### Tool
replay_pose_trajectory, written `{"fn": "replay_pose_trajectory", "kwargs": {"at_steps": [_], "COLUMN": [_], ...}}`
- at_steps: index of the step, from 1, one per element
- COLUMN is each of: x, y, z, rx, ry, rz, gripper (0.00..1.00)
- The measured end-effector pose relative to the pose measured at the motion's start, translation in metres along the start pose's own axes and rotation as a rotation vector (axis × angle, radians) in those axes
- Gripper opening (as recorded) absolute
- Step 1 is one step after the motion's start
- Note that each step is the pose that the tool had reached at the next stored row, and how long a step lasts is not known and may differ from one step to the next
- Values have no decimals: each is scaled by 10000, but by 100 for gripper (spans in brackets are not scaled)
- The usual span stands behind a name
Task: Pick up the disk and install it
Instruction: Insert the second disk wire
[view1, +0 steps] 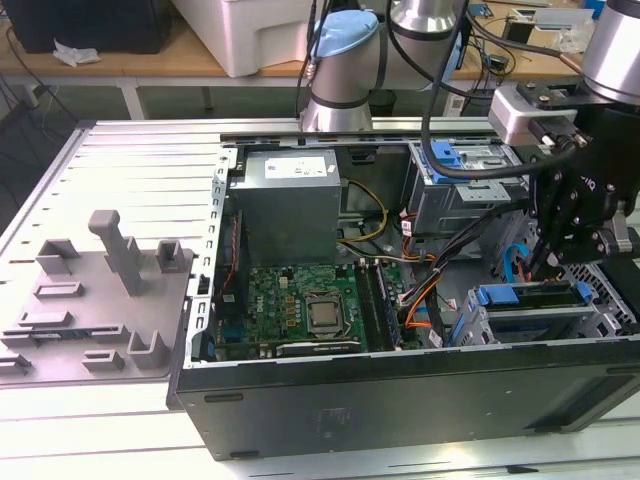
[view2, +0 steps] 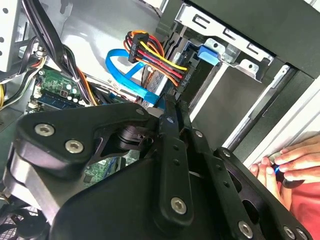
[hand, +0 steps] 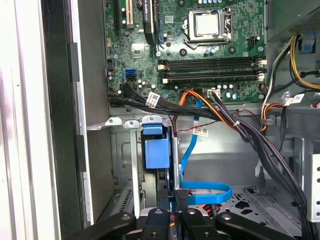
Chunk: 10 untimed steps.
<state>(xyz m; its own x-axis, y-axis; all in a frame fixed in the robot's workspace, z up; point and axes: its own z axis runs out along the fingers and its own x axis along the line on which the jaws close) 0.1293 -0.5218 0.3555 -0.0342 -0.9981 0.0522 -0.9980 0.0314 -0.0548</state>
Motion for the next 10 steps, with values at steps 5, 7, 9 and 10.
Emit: {"fn": "replay_pose_trajectory", "kwargs": {"at_steps": [5, 7, 9, 10], "x": [9, 8, 8, 8], "y": [-14, -15, -14, -14], "z": [8, 15, 26, 29], "rx": [-8, -14, -22, -24], "ry": [-33, -36, -43, -44], "rz": [87, 156, 221, 235], "gripper": [16, 16, 16, 16]}}
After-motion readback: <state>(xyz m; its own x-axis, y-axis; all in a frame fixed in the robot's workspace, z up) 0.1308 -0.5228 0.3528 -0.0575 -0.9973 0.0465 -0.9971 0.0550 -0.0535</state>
